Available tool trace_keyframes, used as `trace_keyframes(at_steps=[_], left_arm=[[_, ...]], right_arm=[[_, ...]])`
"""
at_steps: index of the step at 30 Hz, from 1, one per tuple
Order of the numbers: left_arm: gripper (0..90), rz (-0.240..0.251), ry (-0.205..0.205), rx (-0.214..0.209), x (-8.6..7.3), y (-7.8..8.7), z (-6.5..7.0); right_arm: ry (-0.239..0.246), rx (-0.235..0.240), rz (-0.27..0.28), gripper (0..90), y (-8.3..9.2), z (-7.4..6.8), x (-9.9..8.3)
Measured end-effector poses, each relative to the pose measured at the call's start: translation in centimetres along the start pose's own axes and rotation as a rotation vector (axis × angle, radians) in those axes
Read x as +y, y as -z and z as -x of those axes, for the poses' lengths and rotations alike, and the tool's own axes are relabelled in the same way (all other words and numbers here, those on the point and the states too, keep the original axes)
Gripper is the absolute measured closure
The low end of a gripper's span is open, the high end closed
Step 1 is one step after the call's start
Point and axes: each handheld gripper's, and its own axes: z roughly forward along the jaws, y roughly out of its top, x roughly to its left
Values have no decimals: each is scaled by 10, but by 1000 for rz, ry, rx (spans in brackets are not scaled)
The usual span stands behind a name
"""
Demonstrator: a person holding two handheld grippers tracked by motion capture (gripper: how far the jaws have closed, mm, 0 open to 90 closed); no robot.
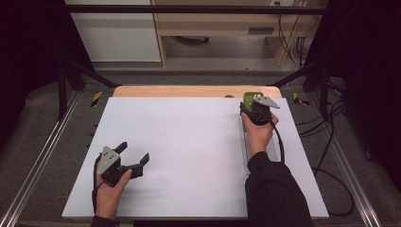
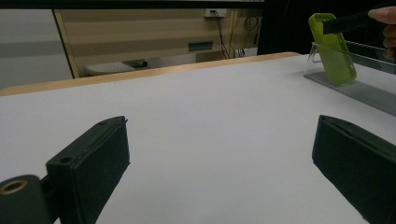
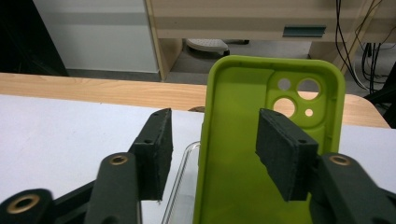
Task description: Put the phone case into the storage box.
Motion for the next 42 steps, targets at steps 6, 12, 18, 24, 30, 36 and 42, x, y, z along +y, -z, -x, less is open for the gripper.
trace_keyframes(at_steps=[6,12,18,24,30,36,42], left_arm=[[36,0,-2,1,0,0,0],[35,0,-5,1,0,0,-1],[31,-1,-4,1,0,0,0],[27,5,2,6,0,1,-1],[24,8,-1,2,0,0,0],[23,1,-5,3,0,0,0],[22,0,-11,-1,0,0,2]], right_arm=[[-19,-5,-12,339,1,1,1],[-27,5,-17,241,4,-1,4],[-42,22,-26,155,9,1,8],[-63,46,-20,100,15,4,13],[-47,62,-19,65,21,4,16],[-12,77,9,71,31,5,22],[8,78,17,71,37,5,25]])
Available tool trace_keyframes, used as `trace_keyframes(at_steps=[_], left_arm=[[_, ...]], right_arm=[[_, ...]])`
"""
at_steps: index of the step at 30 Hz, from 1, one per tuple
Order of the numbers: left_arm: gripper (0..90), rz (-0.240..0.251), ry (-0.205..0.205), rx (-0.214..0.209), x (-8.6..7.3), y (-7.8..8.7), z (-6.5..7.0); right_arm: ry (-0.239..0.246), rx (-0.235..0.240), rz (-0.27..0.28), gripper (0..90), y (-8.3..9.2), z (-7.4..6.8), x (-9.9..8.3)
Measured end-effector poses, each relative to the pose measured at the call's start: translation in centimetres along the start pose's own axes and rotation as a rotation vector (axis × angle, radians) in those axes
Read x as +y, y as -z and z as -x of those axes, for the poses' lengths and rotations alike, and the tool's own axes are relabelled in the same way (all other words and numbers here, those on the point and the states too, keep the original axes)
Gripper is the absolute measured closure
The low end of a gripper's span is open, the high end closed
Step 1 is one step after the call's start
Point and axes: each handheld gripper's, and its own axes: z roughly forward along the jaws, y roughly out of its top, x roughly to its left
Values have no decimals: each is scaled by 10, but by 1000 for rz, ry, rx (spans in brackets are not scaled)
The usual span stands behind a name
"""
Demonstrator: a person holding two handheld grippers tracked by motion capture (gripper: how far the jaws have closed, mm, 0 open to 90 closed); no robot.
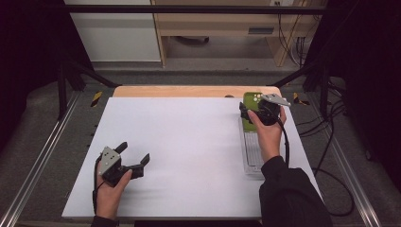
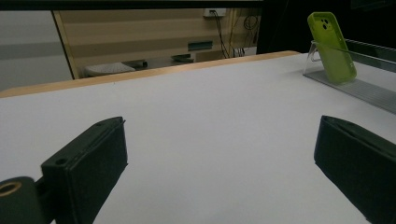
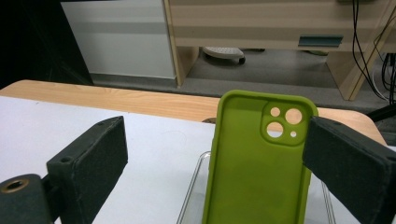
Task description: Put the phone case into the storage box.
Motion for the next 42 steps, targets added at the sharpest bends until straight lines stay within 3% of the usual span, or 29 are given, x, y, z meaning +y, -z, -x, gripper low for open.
trace_keyframes(at_steps=[9,42], left_arm=[[19,0,9,1,0,1,-1],[18,7,11,1,0,2,-1]], right_arm=[[-6,26,25,73,8,-2,5],[-1,81,35,42,35,2,19]])
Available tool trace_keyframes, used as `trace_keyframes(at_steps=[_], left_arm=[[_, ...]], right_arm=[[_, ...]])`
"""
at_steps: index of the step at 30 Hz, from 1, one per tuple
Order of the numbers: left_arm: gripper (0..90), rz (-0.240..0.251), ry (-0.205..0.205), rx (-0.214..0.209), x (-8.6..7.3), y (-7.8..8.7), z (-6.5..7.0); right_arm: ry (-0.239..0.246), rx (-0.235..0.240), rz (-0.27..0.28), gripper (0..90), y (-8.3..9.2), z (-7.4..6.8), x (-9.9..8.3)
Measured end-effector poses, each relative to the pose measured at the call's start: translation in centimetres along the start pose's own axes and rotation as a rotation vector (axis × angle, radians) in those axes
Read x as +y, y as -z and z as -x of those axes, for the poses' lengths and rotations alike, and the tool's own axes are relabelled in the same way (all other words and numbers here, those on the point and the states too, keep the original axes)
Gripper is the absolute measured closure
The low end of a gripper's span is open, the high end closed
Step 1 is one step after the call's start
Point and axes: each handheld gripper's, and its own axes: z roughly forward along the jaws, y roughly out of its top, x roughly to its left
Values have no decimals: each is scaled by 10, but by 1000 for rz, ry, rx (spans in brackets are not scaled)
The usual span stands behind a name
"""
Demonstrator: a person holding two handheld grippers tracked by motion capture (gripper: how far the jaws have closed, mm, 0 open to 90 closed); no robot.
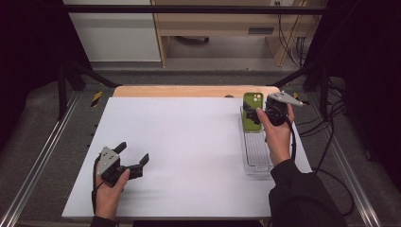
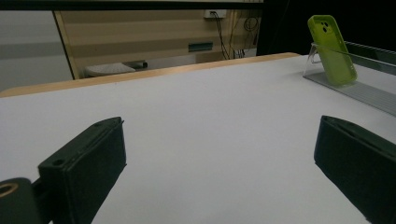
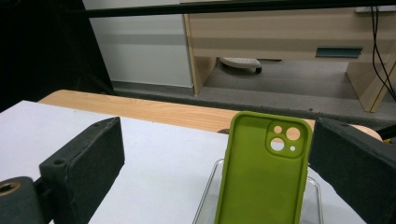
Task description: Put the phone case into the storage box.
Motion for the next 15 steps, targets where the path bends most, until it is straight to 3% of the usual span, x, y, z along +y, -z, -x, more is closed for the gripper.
trace_keyframes(at_steps=[15], left_arm=[[18,-3,-4,-1,0,0,0]], right_arm=[[15,38,14,36,10,-1,13]])
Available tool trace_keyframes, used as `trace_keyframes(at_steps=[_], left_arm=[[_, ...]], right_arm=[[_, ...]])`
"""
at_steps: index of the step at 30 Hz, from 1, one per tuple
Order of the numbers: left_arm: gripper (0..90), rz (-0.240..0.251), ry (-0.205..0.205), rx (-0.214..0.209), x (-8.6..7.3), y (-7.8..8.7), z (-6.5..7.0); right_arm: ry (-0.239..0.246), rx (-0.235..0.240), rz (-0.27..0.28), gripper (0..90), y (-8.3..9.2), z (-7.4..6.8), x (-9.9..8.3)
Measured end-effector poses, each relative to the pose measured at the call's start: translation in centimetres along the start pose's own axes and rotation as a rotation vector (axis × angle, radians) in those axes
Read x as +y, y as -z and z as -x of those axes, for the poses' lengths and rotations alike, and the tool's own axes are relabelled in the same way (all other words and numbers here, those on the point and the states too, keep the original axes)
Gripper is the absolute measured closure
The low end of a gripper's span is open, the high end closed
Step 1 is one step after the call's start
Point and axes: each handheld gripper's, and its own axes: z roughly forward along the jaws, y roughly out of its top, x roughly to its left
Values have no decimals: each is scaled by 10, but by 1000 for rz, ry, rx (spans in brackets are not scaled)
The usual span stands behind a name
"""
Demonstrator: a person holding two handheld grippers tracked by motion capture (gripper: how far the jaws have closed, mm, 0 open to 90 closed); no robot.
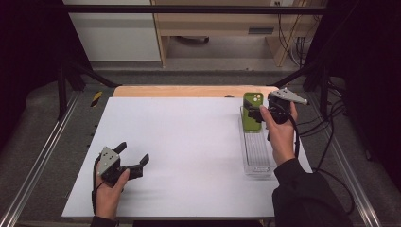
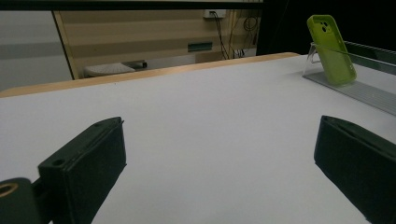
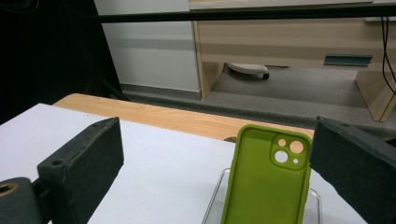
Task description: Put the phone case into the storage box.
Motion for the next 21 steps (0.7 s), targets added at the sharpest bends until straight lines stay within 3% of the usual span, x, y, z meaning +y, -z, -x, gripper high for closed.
trace_keyframes(at_steps=[21], left_arm=[[17,8,3,-3,0,3,-2]], right_arm=[[7,24,15,42,20,3,9]])
